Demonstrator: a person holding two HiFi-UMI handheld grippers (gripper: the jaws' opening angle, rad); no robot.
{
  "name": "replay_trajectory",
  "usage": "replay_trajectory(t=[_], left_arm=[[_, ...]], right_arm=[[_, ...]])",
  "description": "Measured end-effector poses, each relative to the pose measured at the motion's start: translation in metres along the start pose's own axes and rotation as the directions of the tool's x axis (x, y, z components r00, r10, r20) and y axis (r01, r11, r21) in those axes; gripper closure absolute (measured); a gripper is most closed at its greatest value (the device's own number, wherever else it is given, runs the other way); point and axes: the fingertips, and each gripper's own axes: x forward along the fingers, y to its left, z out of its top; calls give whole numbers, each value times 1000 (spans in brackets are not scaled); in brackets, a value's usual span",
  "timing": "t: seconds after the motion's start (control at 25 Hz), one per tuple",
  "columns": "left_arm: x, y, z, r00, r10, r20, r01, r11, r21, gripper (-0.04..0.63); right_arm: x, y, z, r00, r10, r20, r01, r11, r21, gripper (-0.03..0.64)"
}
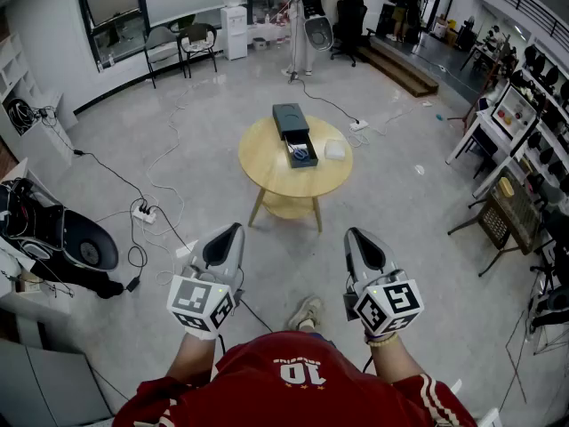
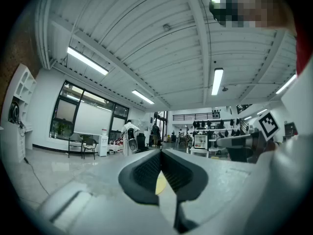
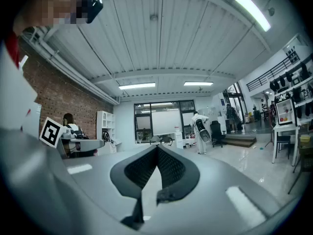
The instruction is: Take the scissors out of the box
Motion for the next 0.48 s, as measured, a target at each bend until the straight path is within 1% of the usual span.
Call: replay_trajectory(t=[0.24,0.48], left_arm=[[-2,3,1,1000,16,11,-16,1000,4,592],[0,2,3,999,20,28,-21,1000,17,593]], right_arm=[[-4,-2,6,999,-24,32,25,999,-25,615],[-5,-7,4,998,-36,44,37,999,-22,615]])
